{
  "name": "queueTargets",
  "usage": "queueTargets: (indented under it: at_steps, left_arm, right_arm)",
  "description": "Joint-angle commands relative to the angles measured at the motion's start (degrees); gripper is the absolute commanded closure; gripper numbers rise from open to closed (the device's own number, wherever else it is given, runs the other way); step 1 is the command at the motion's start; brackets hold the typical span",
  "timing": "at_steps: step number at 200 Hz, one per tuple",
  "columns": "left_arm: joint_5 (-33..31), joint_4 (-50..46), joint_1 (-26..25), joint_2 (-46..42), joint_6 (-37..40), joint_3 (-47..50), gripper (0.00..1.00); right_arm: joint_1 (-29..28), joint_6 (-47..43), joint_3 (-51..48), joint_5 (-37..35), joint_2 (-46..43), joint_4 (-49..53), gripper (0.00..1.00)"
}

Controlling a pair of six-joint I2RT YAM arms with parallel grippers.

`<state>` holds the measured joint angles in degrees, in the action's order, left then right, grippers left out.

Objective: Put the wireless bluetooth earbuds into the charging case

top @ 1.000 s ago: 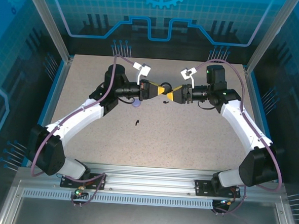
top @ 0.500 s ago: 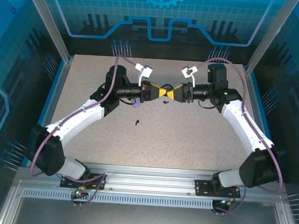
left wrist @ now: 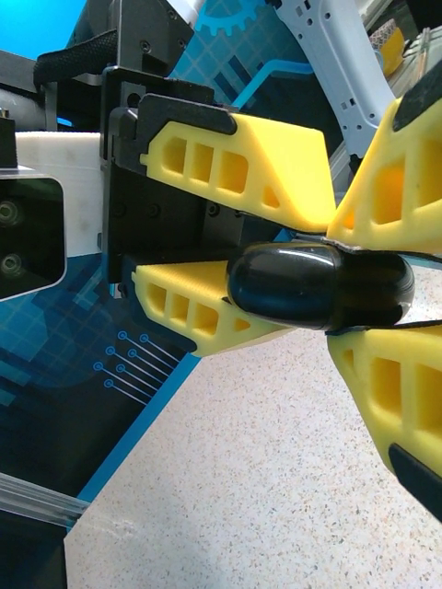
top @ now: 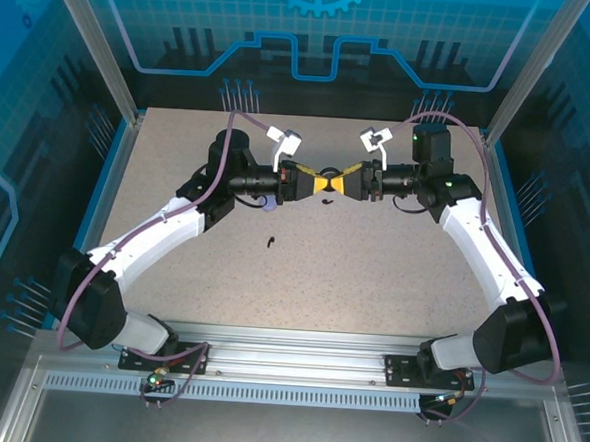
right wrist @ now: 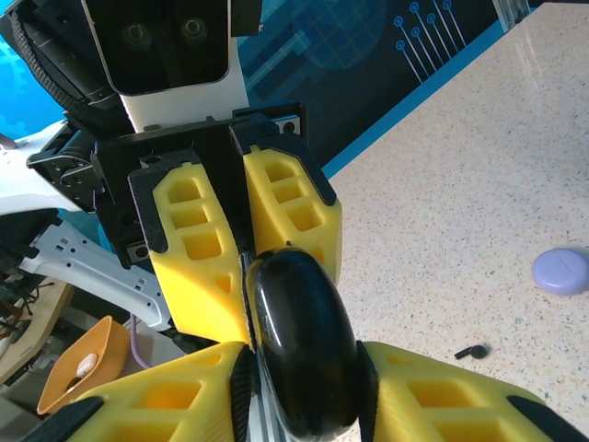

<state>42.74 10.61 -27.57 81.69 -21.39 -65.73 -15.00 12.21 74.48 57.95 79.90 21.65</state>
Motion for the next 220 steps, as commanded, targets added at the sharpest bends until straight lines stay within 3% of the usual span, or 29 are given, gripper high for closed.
queueTargets:
  at_steps: [1,42,78,170,201,220]
  left_arm:
    - [-2.0,-2.7,-0.2,-0.7,1.6,-0.1,0.88]
    - [-1.7,-3.1,-0.2,-0.2,1.5,-0.4,0.87]
    - [0.3,-0.5,-0.2,-0.1,-0.6,-0.1,0.72]
    - [5.6,9.2,-0.9,1.1,-7.7,0.3,0.59]
    - [6.0,12.3,-1.2,1.9,-10.0,0.3,0.61]
    - [5.8,13.3,-1.4,2.1,-10.5,0.4,0.68]
  right_arm:
    - [-0.6,-1.4,2.5,2.3,-2.2,0.4,0.66]
    - [-0.6,-1.4,2.9,3.0,-2.2,0.7,0.81]
    - [-0.9,-0.1,2.6,2.7,-2.7,-0.4,0.89]
    - [-1.0,2.2,2.0,2.7,-3.9,-3.3,0.9]
    - [-1.1,3.2,1.3,2.3,-4.4,-4.7,0.89]
    - [-1.1,3.4,1.2,2.2,-4.4,-4.9,0.88]
